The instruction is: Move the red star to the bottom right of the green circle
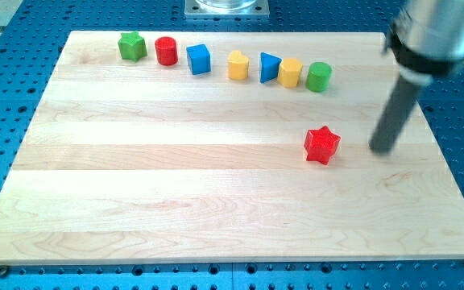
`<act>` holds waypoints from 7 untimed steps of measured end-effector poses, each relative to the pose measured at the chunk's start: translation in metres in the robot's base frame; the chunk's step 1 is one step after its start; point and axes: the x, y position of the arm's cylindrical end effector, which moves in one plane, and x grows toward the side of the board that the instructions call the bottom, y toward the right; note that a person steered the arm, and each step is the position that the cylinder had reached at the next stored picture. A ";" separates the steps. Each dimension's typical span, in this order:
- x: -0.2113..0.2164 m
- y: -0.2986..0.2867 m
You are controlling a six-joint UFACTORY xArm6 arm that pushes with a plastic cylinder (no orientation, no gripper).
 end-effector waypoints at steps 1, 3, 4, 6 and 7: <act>0.057 -0.055; 0.005 -0.086; -0.035 -0.076; -0.043 -0.042; -0.038 -0.071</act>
